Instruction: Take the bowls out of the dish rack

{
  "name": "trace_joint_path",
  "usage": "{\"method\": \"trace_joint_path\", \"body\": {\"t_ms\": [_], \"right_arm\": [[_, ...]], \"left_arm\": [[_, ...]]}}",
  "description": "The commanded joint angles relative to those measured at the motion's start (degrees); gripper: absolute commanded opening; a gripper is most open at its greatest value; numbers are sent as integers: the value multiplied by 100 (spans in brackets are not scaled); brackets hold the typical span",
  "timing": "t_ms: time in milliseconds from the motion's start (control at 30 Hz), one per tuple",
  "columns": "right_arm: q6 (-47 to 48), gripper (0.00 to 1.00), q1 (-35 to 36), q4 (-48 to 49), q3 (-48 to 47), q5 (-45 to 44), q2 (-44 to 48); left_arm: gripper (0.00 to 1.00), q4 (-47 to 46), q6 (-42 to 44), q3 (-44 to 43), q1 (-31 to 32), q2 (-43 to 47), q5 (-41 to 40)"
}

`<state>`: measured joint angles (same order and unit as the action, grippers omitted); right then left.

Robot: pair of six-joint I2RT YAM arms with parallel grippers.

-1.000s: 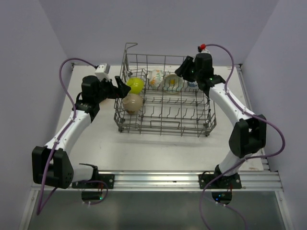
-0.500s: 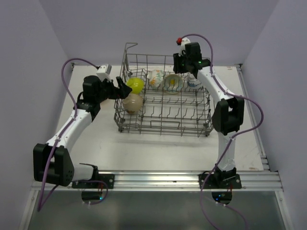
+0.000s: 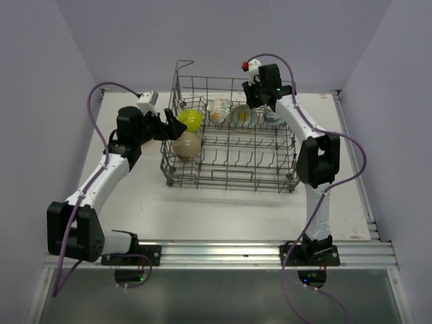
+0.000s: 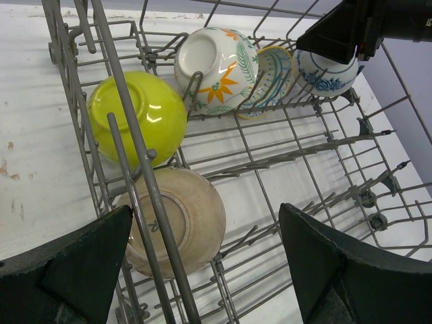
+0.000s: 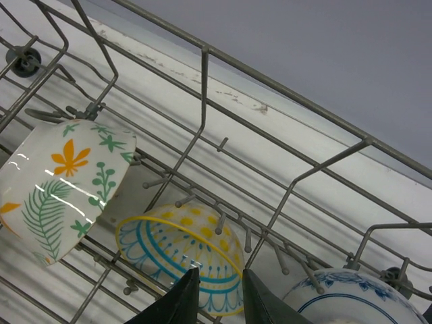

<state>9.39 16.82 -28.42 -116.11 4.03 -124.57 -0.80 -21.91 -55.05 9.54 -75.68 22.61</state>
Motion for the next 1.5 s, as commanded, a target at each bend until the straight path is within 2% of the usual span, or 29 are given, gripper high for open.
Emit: {"method": "trace_joint_path", "body": {"t_ms": [0,233,467,733,1233,1467], "right_arm": [[327,35,-30,83,-69,-69,-49],[362,34,-30,-32,-78,-34,-199],[353,34,-21,241,423,36,-49],[344,33,-47,285,265,-149,-269],[362,33,-65,706,756,-236,380],[239,38,-100,1040,968,-263,636]], "left_arm": [[94,-158,-15,-85,39,-8,121],[94,-158,-32,-76,39,-17,129],[94,-166,-59,-85,39,-17,173],[94,-158,-59,-94,39,-52,165],[94,-140,-50,-103,39,-52,182],[94,-140,-59,-112,39,-78,191]]}}
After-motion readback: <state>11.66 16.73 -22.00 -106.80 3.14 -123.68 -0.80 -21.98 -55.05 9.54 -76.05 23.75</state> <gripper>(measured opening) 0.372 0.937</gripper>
